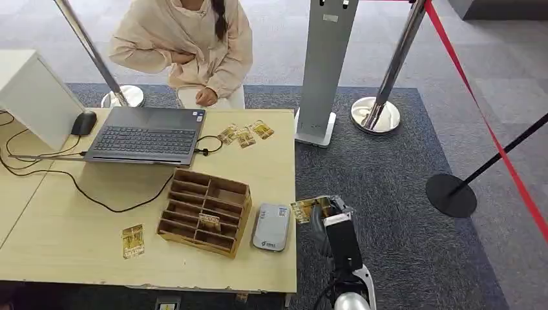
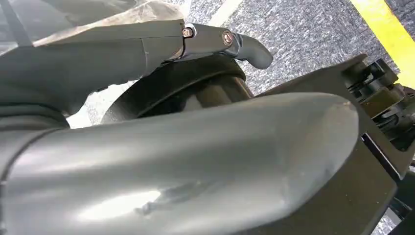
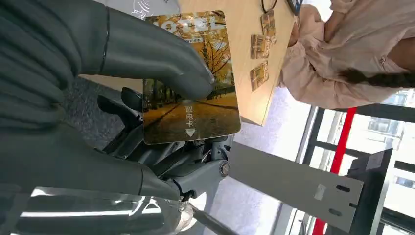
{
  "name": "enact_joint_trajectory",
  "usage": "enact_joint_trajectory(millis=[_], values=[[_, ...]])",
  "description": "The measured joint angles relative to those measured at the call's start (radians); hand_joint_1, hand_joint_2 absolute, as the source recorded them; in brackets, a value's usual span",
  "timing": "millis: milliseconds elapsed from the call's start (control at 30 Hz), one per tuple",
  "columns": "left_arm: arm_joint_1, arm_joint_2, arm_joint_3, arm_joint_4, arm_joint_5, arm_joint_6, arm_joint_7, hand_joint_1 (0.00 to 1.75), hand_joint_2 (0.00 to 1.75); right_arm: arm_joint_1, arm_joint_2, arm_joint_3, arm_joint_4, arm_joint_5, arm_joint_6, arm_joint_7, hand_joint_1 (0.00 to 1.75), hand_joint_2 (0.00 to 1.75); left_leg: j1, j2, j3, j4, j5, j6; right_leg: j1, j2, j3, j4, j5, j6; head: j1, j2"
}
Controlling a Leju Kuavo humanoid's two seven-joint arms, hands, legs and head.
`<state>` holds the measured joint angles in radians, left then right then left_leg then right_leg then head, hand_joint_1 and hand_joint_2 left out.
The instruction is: Pass the card to the sensor for recognition and then transmit it.
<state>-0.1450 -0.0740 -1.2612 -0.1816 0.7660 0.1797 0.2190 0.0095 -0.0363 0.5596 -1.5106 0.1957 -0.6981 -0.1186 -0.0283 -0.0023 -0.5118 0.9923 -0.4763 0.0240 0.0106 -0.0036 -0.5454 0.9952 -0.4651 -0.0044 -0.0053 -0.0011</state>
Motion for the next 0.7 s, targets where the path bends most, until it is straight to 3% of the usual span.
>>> enact_joint_trajectory(millis=[367, 700], values=[[0.001, 0.000, 0.000, 0.000, -0.003, 0.003, -0.002, 0.00, 0.00, -0.002, 0.008, 0.000, 0.013, 0.117, 0.000, 0.040, 1.75, 1.75, 0.000, 0.000, 0.000, 0.000, 0.000, 0.000, 0.000, 0.000, 0.000, 0.000, 0.000, 0.000, 0.000, 0.000], [0.001, 0.000, 0.000, 0.000, -0.007, 0.003, 0.002, 0.00, 0.00, -0.019, 0.016, 0.003, 0.044, 0.264, 0.000, 0.155, 1.75, 1.75, 0.000, 0.000, 0.000, 0.000, 0.000, 0.000, 0.000, 0.000, 0.000, 0.000, 0.000, 0.000, 0.000, 0.000]])
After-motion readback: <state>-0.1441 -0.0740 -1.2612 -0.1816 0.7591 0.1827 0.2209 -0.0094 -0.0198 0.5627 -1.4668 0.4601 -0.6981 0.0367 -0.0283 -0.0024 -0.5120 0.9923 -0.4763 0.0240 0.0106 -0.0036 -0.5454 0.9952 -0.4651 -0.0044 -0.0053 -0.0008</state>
